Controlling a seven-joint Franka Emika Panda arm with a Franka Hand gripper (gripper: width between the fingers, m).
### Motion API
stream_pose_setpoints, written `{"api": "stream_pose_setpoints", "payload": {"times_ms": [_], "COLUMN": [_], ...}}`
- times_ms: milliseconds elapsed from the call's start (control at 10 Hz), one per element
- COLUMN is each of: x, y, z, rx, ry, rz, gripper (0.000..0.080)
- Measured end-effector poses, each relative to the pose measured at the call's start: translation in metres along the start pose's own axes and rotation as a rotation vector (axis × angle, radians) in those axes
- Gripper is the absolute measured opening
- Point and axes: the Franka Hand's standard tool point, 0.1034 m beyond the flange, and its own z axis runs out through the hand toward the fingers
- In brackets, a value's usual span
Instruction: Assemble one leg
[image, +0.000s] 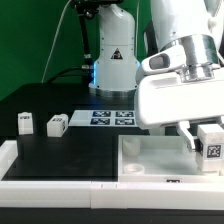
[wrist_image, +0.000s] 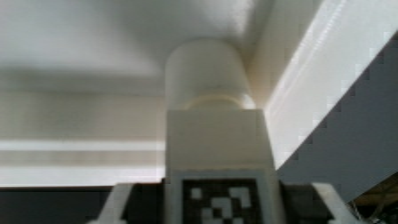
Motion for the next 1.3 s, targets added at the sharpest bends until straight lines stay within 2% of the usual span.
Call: {"api": "stream_pose_setpoints", "payload": {"times_ms": [300, 400, 500, 600, 700, 1000, 1300], "x": [0.001, -0.002, -0.002, -0.003, -0.003, -0.002, 0.021], "y": [0.0, 0.0, 0.0, 0.0, 0.0, 0.0, 0.0], "z": [0.0, 0.001, 0.001, 0.001, 0.001, 0.001, -0.02], "rx": [0.004, 0.006, 0.006, 0.006, 0.006, 0.007, 0.013], "ry": [-0.022, -0.034, -0.034, -0.035, -0.035, -0.036, -0.061], "rz": [0.001, 0.001, 0.001, 0.001, 0.001, 0.001, -0.001], "gripper": [0.0287, 0.0404, 0.0404, 0.0538, 0.0627, 0.0645, 0.0649]}}
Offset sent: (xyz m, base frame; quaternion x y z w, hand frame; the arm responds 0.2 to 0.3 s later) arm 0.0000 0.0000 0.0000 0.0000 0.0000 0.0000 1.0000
